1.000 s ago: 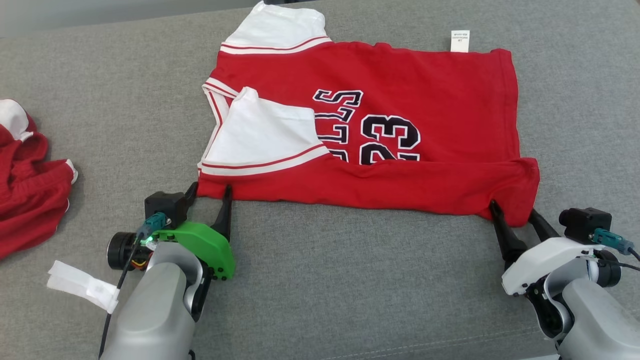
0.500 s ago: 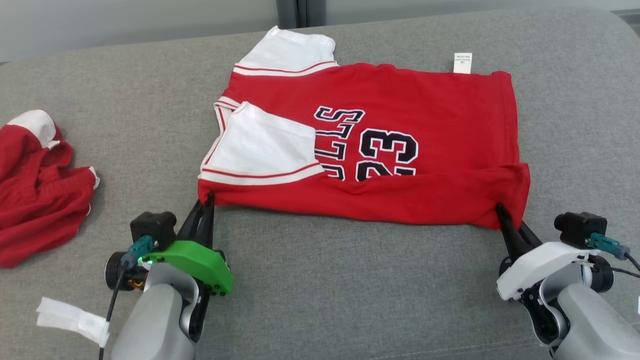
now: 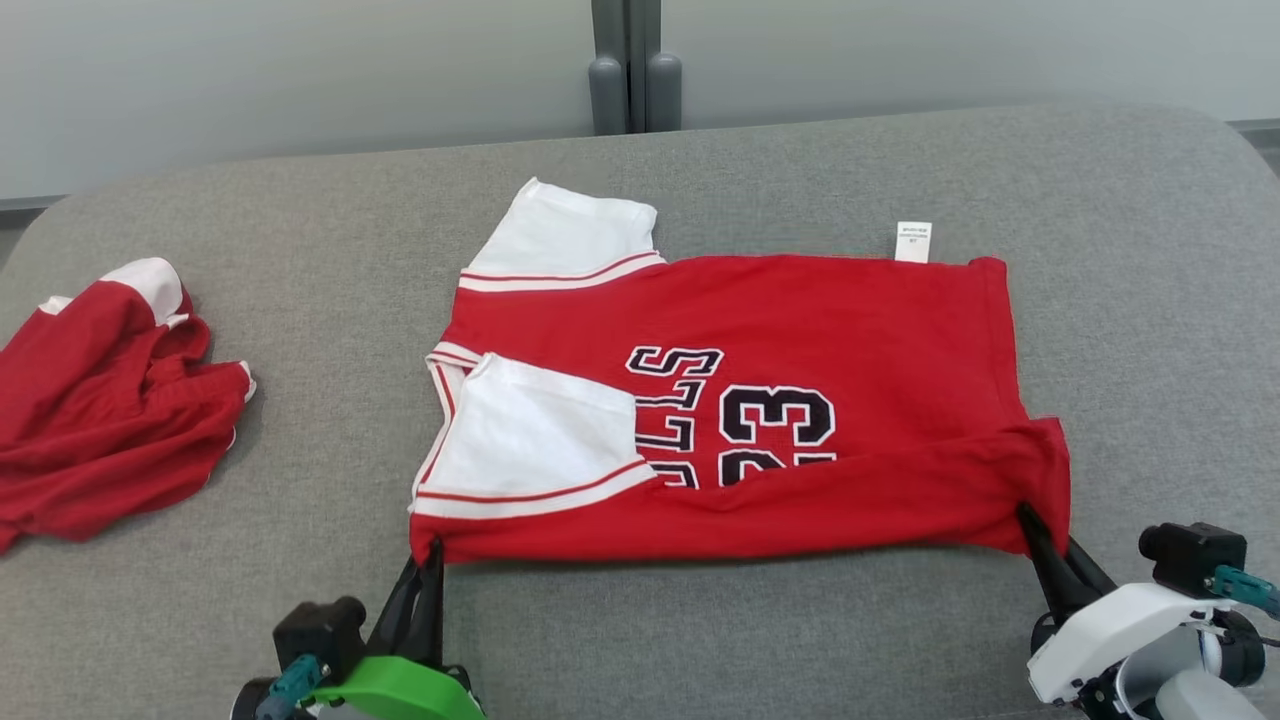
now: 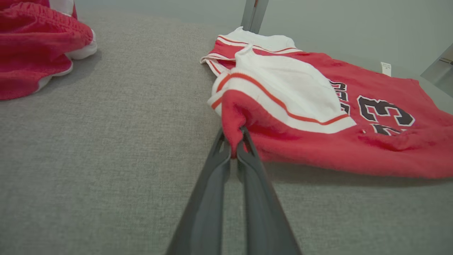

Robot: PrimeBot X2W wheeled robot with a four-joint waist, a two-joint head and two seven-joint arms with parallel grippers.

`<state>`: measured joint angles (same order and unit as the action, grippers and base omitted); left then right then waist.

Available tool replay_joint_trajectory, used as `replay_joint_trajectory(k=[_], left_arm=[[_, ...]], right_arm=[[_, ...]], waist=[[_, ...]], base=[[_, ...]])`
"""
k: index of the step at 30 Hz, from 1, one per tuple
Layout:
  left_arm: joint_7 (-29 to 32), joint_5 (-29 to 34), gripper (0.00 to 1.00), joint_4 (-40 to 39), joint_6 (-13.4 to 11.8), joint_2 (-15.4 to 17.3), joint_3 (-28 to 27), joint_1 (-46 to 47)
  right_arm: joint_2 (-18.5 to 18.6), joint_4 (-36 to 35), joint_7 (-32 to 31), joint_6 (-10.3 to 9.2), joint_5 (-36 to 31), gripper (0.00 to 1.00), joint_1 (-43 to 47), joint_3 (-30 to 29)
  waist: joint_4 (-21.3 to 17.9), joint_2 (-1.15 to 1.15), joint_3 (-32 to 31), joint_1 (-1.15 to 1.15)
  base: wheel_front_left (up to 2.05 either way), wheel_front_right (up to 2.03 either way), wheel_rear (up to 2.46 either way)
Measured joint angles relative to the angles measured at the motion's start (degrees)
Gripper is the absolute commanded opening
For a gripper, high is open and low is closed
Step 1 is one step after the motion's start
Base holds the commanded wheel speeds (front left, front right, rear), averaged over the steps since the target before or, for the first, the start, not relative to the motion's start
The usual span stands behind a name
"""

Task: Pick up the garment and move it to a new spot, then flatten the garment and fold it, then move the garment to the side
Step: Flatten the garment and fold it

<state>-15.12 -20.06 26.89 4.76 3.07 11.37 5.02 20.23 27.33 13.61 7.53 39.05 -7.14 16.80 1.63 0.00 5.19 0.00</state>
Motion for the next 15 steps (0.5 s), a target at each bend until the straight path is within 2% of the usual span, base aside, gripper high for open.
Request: replay_joint_trajectory(k=[10, 11, 12, 13, 15], left_arm=[[0.0, -1.9, 0.00, -3.2, -1.8, -0.2, 2.6, -6.5], [0.0, -2.0, 0.00, -3.1, -1.8, -0.2, 2.9, -6.6], [0.0, -2.0, 0.46, -3.1, -2.2, -0.2, 3.3, -6.7], [0.0, -2.2, 1.00, -3.3, -2.4, -0.2, 3.4, -6.6], [0.0, -1.7, 1.00, -3.6, -3.1, -0.2, 3.8, -6.5]], right_arm=[[-0.3, -3.6, -4.3, 0.00, 0.8, 0.00, 5.4, -4.2], [-0.6, -3.7, -4.6, 0.00, 0.8, 0.21, 5.7, -4.4], [-0.9, -3.9, -4.8, 0.00, 0.6, 0.50, 5.9, -4.6], [-1.3, -4.2, -4.9, 0.00, 0.5, 1.00, 6.0, -5.0], [-2.0, -4.7, -4.9, 0.00, 0.2, 1.00, 6.1, -5.8]], waist=[[0.4, 0.00, -0.2, 0.00], [0.5, 0.00, -0.2, 0.00], [0.5, 0.00, -0.2, 0.00], [0.5, 0.00, -0.3, 0.00], [0.5, 0.00, -0.4, 0.00]], base=[[0.00, 0.00, 0.00], [0.00, 0.00, 0.00], [0.00, 0.00, 0.00], [0.00, 0.00, 0.00], [0.00, 0.00, 0.00]])
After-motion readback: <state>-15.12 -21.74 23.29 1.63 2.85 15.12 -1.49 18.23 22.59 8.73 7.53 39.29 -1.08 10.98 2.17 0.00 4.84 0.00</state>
